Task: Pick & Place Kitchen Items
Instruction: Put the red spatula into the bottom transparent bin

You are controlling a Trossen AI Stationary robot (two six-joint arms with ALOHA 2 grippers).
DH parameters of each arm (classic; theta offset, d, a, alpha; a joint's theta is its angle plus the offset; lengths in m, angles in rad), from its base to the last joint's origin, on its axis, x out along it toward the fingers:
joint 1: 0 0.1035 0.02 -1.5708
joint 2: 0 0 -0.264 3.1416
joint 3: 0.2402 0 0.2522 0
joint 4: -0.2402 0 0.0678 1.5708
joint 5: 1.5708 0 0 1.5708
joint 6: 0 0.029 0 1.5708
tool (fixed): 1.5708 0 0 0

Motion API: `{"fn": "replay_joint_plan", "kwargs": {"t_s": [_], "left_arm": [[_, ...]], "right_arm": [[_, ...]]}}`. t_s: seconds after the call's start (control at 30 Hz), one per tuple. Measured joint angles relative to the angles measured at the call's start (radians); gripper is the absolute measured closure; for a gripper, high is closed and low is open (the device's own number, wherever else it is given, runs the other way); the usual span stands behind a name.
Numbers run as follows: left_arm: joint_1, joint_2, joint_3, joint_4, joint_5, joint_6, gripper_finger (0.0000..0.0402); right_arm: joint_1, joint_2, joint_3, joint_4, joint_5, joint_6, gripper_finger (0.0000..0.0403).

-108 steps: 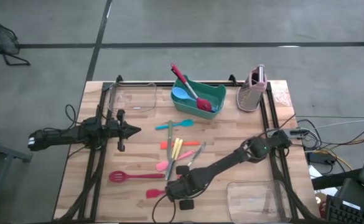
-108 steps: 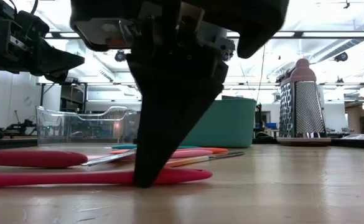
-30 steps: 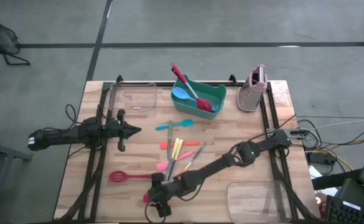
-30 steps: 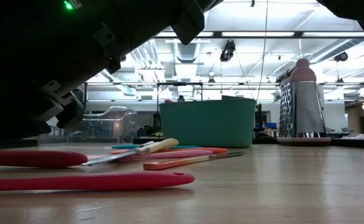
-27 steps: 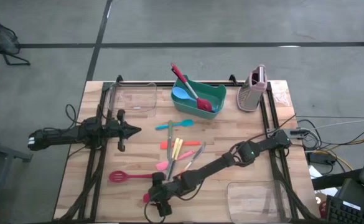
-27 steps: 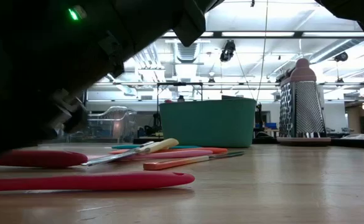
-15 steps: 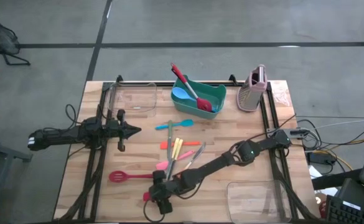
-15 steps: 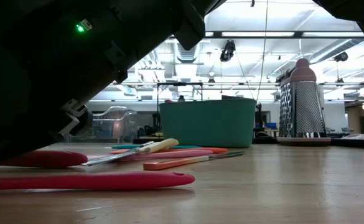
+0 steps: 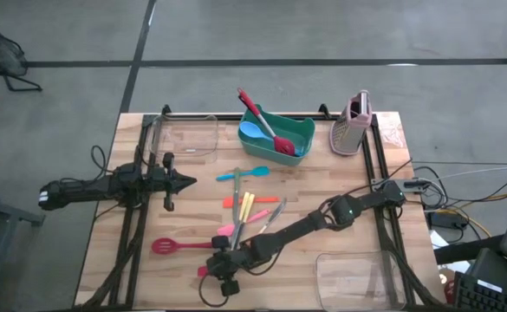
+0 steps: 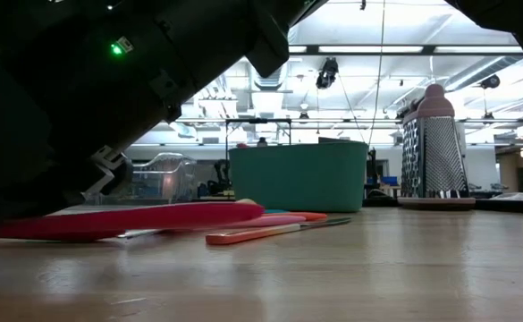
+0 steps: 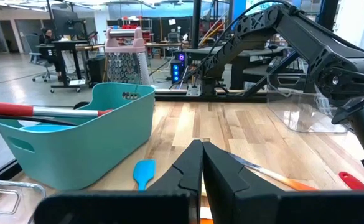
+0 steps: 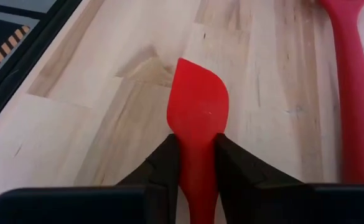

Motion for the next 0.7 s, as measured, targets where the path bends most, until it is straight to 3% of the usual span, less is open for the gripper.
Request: {"fn": "replay_joint_plan", "kwargs": {"t_s": [0.2, 0.5, 0.7], "left_arm": [[0.0, 0.0, 0.0, 0.0, 0.0, 0.0, 0.0383], [0.0, 0.0, 0.0, 0.0, 0.0, 0.0, 0.0383], [0.0, 0.0, 0.0, 0.0, 0.0, 0.0, 0.0383]], "right_arm": [[0.0, -0.01, 0.035, -0.044, -0.001, -0.001, 0.0332], [0.01, -0.009, 0.23, -0.37, -0.019, 0.002, 0.0332], [0.038, -0.065, 0.224, -0.476, 0.001, 0.028, 0.0332]]}}
